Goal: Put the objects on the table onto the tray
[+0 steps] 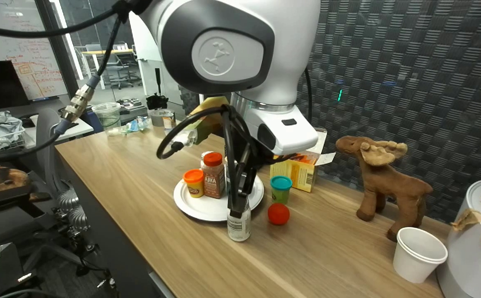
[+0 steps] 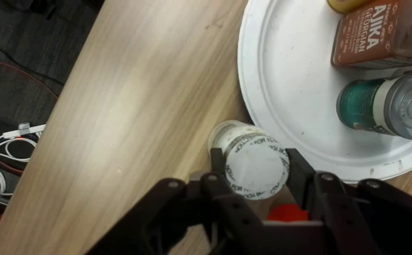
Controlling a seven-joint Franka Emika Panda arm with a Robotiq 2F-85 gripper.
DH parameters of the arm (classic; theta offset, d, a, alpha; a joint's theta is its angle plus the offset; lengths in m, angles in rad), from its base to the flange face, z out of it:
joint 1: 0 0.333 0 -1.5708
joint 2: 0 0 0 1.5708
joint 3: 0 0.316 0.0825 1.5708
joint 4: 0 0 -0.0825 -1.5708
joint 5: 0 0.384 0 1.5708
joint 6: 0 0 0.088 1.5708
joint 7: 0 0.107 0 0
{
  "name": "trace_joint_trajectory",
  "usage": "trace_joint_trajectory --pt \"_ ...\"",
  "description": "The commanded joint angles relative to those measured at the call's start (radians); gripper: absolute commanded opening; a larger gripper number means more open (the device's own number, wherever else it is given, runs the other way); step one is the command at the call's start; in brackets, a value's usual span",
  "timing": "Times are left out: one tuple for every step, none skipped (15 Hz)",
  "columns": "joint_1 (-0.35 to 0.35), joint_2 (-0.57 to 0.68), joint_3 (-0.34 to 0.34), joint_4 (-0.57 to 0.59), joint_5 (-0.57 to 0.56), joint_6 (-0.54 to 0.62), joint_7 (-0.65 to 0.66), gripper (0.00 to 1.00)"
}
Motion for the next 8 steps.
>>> trace_joint_trajectory --pt "0.007 -0.072 -0.001 -0.053 0.032 0.021 -0.032 0.20" --pt "0.010 -0.096 -0.001 -0.071 0.026 0.030 -0.031 0.20" --pt "0.015 -0.132 0.002 -0.097 0.015 0.031 -0.042 0.20" --pt "0.024 -0.163 0.001 -0.120 -0.002 0.046 -0.030 0.20" --pt "0.032 -0.204 0.005 -0.151 -0.016 0.056 -0.027 0.20" --pt "0.040 -0.233 0.009 -0.172 -0.031 0.064 -0.019 0.20" --pt "0.047 -0.255 0.017 -0.182 -0.044 0.065 -0.013 0.20" --pt "0.053 -0.264 0.026 -0.186 -0.054 0.061 -0.007 0.20"
